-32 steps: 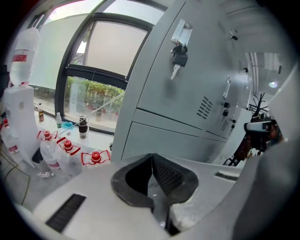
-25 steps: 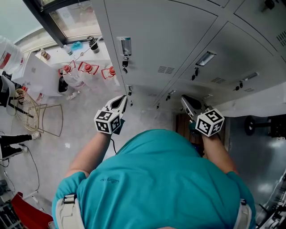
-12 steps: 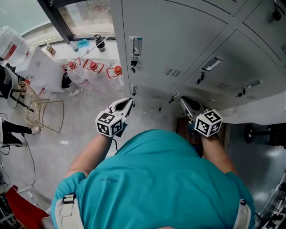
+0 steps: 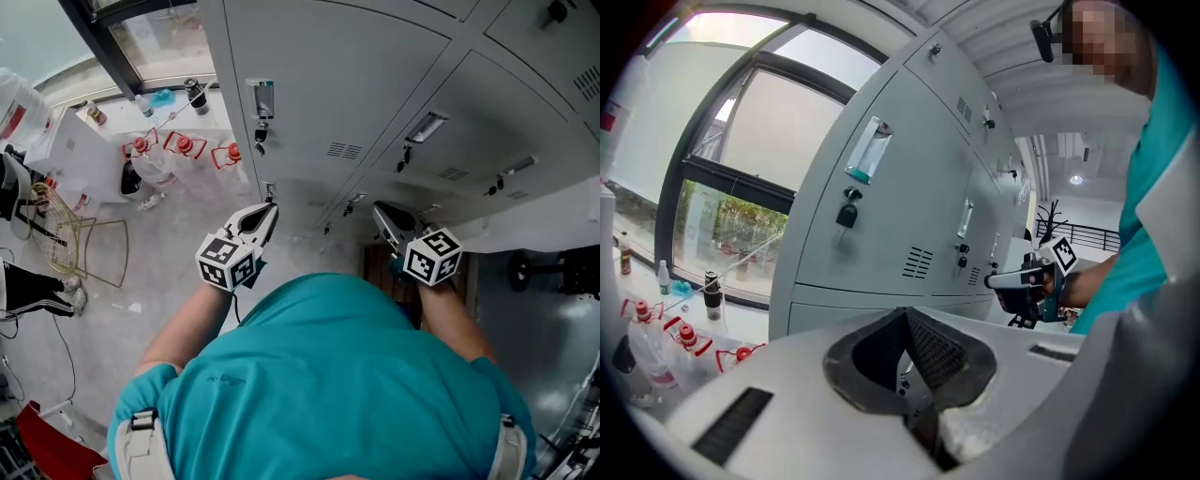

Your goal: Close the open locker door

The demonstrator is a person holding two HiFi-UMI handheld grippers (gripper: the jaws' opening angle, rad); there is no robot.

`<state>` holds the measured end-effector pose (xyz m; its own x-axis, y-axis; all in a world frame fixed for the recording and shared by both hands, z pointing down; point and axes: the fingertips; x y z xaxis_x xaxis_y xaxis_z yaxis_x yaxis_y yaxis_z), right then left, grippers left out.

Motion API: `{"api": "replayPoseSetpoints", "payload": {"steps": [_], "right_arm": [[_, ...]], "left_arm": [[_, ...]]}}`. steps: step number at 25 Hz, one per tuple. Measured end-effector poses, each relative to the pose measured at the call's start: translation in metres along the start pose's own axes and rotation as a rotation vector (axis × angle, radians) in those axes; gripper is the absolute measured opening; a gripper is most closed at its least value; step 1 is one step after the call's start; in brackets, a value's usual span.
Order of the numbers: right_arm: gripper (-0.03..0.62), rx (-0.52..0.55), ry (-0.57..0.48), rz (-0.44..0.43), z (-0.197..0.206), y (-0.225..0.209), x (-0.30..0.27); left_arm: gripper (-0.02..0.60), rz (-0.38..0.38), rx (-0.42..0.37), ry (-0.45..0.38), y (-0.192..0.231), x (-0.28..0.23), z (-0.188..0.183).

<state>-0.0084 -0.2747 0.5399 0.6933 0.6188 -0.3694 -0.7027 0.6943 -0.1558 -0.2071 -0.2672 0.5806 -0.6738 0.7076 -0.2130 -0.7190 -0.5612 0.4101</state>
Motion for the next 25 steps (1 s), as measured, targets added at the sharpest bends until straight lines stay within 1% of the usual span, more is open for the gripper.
{"api": "replayPoseSetpoints", "payload": {"steps": [4,9,14,20,25], "right_arm": [[-0.002,0.007,-0.032,0.014,-0.005,-0.013,0.022],[-0.002,0.017,-0.099,0.027,-0.019,-0.040,0.070],[-0.002,0.031,-0.160,0.041,-0.035,-0.081,0.135],[-0.002,0.061,-0.231,0.044,-0.066,-0.131,0.214],[-0.002,0.088,-0.266,0.035,-0.088,-0.159,0.263]], "left_arm": [[0.003,0.018,-0.023,0.000,-0.026,-0.016,-0.013],[0.003,0.039,-0.067,-0.023,-0.078,-0.042,-0.035],[0.003,0.028,-0.112,-0.059,-0.141,-0.074,-0.058],[0.003,0.012,-0.153,-0.125,-0.218,-0.109,-0.090],[0.003,-0.005,-0.184,-0.168,-0.269,-0.127,-0.113]]}}
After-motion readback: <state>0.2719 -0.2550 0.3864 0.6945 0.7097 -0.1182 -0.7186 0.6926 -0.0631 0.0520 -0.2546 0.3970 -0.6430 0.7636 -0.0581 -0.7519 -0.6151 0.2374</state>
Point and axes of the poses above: the fingertips, and each gripper's own axes: x backward along the fingers, y to its left, z out of its underside, and after that the axes turned 5 degrees about x, right-handed
